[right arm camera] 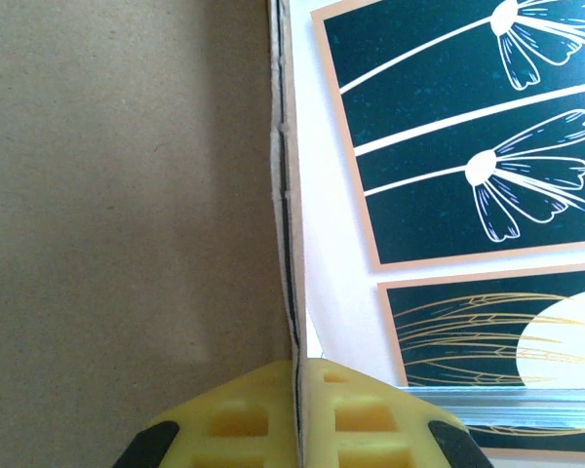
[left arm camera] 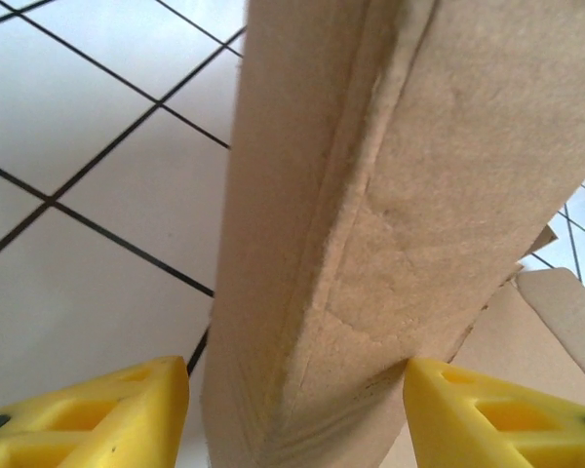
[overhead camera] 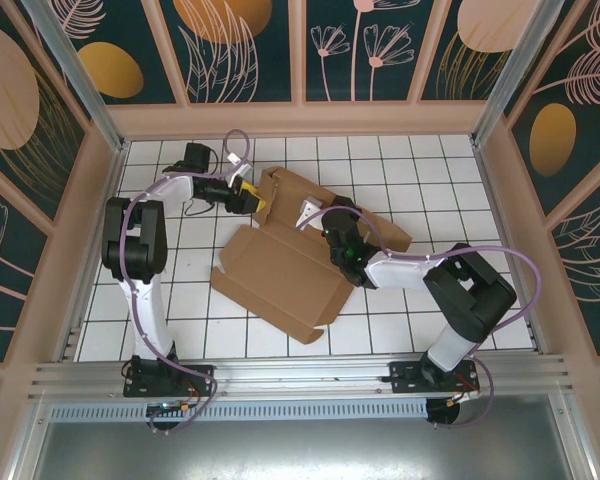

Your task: Fold the paper box

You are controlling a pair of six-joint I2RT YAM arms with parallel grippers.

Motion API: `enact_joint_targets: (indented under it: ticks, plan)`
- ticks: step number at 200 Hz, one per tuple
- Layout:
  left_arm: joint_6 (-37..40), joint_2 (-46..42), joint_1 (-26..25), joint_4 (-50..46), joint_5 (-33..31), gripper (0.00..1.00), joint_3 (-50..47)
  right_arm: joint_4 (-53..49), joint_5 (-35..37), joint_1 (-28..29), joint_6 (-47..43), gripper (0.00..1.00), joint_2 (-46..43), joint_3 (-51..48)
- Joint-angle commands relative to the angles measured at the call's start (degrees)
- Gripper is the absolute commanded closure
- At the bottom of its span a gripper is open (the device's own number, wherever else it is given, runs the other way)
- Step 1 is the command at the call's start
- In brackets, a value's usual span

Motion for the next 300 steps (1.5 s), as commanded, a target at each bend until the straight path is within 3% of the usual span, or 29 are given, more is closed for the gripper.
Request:
enact_joint_targets:
  ticks: [1,52,96,137,185,217,268,300]
  plan:
    - [3.7,0.7,-0.4,-3.8,2.6,0.39,1.4,0.8,-0.9,0.3,2.6,1.00,-0.5,2.1]
    - [11.9,3.6,-0.1,-15.4,8.9,0.38,7.2,-6.5,-3.8,-0.7,7.9,1.00,-2.4,2.4]
    - [39.5,17.6,-0.1,-54.6,10.0,0.38,28.1,-11.3,-5.4,-1.2,10.5,1.00,-2.9,2.7]
    - [43.2,15.5,-0.1,-54.5,9.7,0.37,24.2,-15.2,-7.0,-2.4,13.1,1.00,-2.1,4.4]
    - [41.9,16.6,-0.1,-54.3,9.4,0.37,25.0,-16.5,-7.6,-2.9,13.7,1.00,-1.5,6.1]
    - [40.2,17.1,0.1,-53.4,7.6,0.37,25.5,-27.0,-14.4,-4.6,19.3,1.00,-4.0,8.8]
    - [18.2,8.9,0.5,-27.7,2.4,0.34,14.1,-33.4,-18.9,-6.8,22.3,1.00,-7.3,9.5]
    - [15.5,6.1,0.5,-21.9,0.7,0.30,11.1,-37.3,-21.9,-7.3,23.4,1.00,-8.6,10.8]
